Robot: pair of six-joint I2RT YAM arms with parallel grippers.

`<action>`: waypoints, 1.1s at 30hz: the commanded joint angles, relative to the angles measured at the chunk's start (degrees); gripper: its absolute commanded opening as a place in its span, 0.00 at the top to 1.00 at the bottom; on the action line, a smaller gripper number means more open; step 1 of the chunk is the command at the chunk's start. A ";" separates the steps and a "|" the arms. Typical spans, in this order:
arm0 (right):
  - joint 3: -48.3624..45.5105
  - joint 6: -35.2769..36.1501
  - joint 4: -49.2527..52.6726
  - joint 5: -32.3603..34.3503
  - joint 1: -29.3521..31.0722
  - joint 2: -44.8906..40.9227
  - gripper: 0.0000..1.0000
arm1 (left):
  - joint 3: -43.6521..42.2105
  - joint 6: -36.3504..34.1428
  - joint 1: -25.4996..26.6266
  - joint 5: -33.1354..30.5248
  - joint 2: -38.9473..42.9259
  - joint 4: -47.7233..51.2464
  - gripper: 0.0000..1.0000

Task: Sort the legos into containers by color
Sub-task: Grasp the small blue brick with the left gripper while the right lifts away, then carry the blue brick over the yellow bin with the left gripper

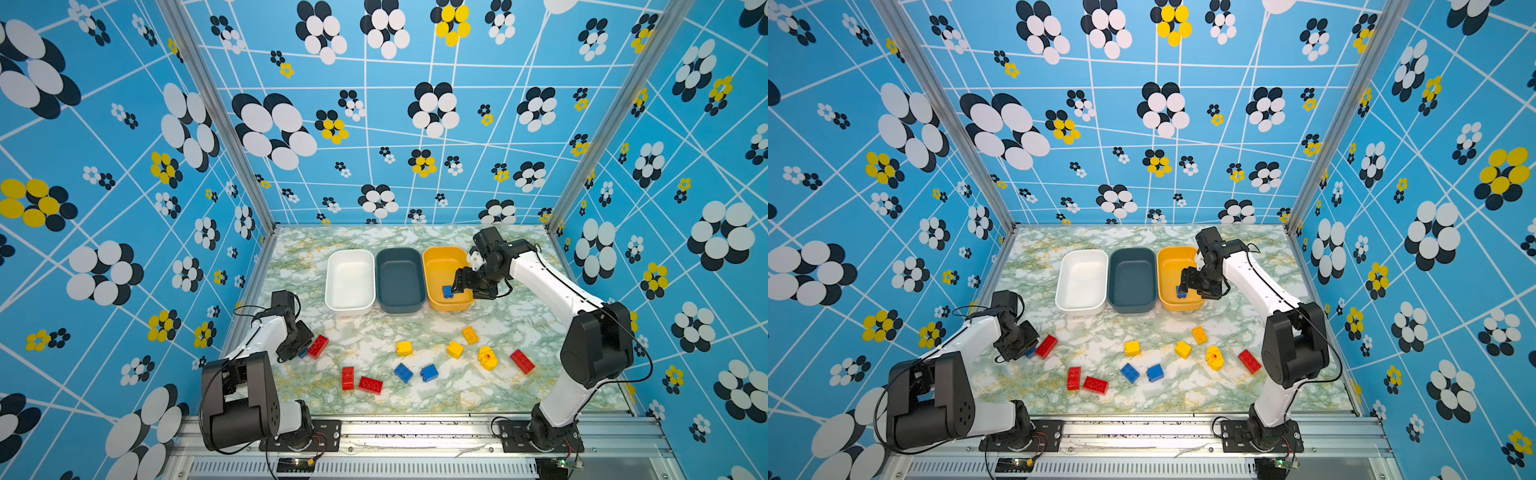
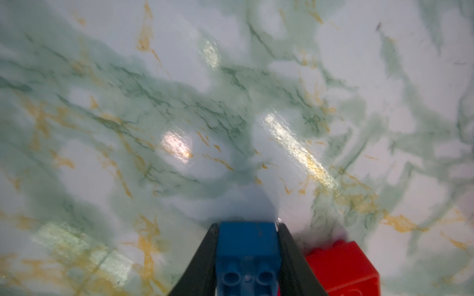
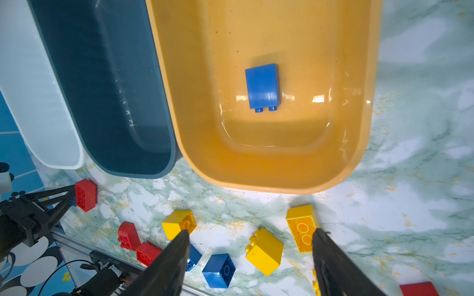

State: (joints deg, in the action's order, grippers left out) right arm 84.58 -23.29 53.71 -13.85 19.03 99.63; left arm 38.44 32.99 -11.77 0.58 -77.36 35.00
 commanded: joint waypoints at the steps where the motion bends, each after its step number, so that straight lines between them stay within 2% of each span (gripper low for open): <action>1: -1.64 -0.65 0.08 -0.56 -0.38 -2.27 0.20 | 1.79 0.46 0.19 -0.73 3.69 3.14 0.81; 8: -5.69 -2.10 -1.61 -1.86 -1.18 -4.77 0.07 | 5.32 3.84 4.12 -0.90 12.08 6.34 0.83; 15: -11.09 -3.81 -3.71 -3.62 -2.82 -7.63 0.01 | 12.87 8.22 16.32 -3.57 13.06 8.50 0.84; 25: -17.47 -5.19 -5.90 -4.61 -5.13 -11.16 0.01 | 26.92 11.31 33.66 -5.69 1.92 6.63 0.86; 33: -20.49 -5.73 -6.34 -4.35 -6.87 -13.74 0.01 | 39.43 11.45 41.86 -3.14 -11.30 3.09 0.85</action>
State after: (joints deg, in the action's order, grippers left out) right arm 65.14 -28.14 47.37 -17.54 12.84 87.70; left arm 74.19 44.01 28.42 -3.44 -85.27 39.57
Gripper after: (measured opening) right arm 0.991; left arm 0.344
